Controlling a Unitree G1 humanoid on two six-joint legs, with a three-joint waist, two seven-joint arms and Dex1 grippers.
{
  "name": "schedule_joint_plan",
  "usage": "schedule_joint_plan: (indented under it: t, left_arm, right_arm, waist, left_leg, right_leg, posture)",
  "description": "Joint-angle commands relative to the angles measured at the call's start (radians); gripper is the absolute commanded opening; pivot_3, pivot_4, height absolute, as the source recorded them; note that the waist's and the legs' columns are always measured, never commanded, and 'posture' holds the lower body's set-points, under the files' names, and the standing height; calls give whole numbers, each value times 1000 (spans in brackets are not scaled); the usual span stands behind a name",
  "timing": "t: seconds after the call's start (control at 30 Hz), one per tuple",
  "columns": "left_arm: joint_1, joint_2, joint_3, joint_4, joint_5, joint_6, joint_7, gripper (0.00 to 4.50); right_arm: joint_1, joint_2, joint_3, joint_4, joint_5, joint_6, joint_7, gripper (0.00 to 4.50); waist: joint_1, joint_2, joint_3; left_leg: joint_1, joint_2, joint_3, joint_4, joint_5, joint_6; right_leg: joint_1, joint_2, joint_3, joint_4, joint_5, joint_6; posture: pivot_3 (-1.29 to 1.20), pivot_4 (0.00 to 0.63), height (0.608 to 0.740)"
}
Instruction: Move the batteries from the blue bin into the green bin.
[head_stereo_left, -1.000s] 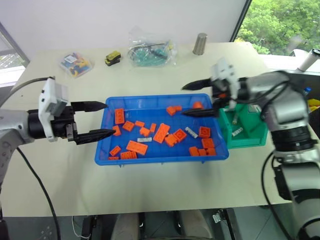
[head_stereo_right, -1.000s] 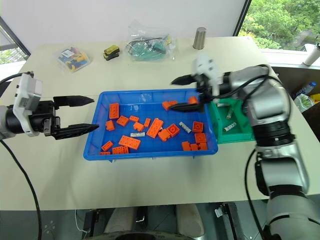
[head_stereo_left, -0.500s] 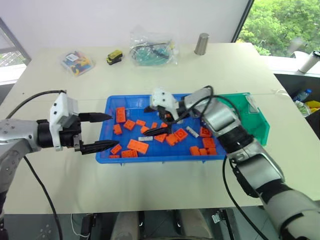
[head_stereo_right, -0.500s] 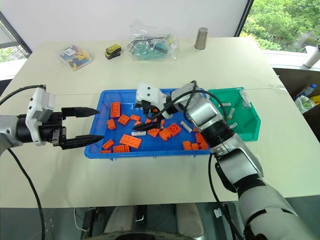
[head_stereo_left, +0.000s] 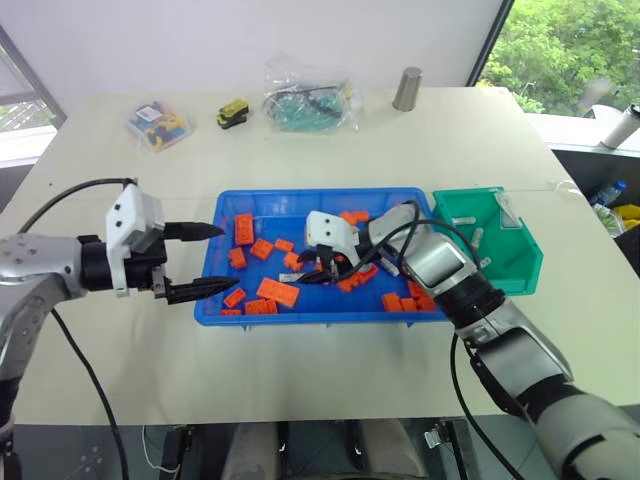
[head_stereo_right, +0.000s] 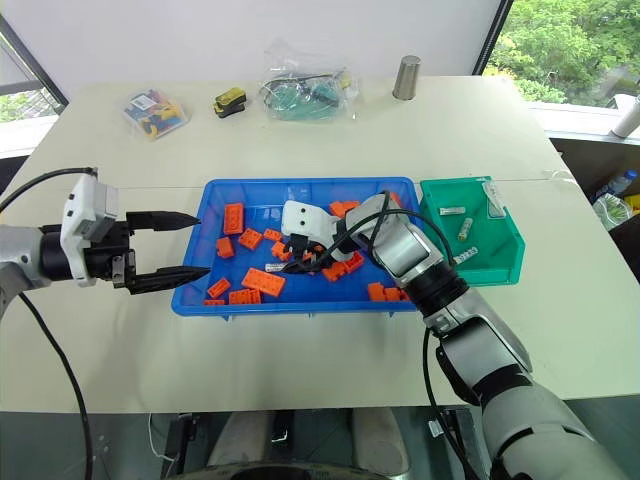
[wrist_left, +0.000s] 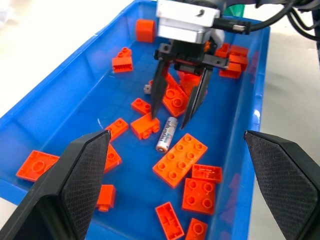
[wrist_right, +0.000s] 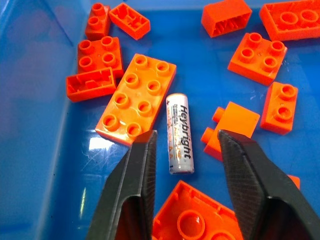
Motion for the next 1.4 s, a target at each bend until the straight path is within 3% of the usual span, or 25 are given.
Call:
schedule_joint_plan:
  t: [0.03, 0.13, 0.2, 0.6, 0.7, 0.77, 1.27, 1.37, 1.4]
  left_arm:
    - [-44, -5, -18, 12, 11, -23, -8, 4500]
    - [-72, -9, -34, 26, 18, -25, -12, 4500]
    - [-82, -11, -40, 33, 22, -26, -16, 4500]
    - [-110, -19, -51, 55, 37, -36, -24, 4500]
    - [-110, -22, -52, 54, 38, -37, -23, 4500]
    - [-109, -24, -52, 51, 36, -36, -22, 4500]
    - [-105, -23, -47, 15, -10, -1, -34, 4500]
    - [-98, -14, -58, 0, -23, 7, -62, 4500]
    - [-94, -8, -65, -6, -20, 3, -76, 4500]
  right_arm:
    - [13, 1, -23, -22, -4, -5, -20, 2259]
    - [25, 1, -28, -27, -2, 1, -25, 1359]
    - [31, 1, -29, -32, -4, 4, -30, 445]
    - [32, -4, -50, -87, 14, 50, -39, 445]
    - [33, -2, -48, -86, 7, 54, -44, 1236]
    - [37, -4, -38, -87, -1, 48, -43, 2181]
    - [61, 37, 2, 38, -48, -25, -64, 2181]
    - [57, 51, 3, 68, -59, -46, -67, 1393]
    - [55, 54, 2, 69, -59, -48, -65, 884]
  waist:
    - [0, 0, 0]
    - [0, 0, 0]
    - [0, 0, 0]
    - [0, 0, 0]
    - [1, 0, 0]
    - [1, 0, 0]
    - [0, 0, 0]
    - [0, -2, -1]
    - [0, -2, -1]
  left_leg:
    - [0, 0, 0, 0, 0, 0]
    - [0, 0, 0, 0, 0, 0]
    - [0, 0, 0, 0, 0, 0]
    - [0, 0, 0, 0, 0, 0]
    - [0, 0, 0, 0, 0, 0]
    - [0, 0, 0, 0, 0, 0]
    - [0, 0, 0, 0, 0, 0]
    - [1, 0, -1, 0, 0, 0]
    - [1, 0, -1, 0, 0, 0]
  right_leg:
    - [0, 0, 0, 0, 0, 0]
    - [0, 0, 0, 0, 0, 0]
    - [1, 0, 0, 0, 0, 0]
    - [0, 0, 0, 0, 0, 0]
    - [1, 0, 0, 0, 0, 0]
    - [1, 0, 0, 0, 0, 0]
    - [1, 0, 0, 0, 0, 0]
    - [1, 1, 0, 0, 0, 0]
    - [1, 1, 0, 0, 0, 0]
  posture:
    - [0, 150, 739]
    - [0, 150, 739]
    - [0, 150, 739]
    - [0, 150, 739]
    - [0, 150, 739]
    - [0, 150, 739]
    - [0, 150, 739]
    - [0, 150, 739]
    - [0, 150, 739]
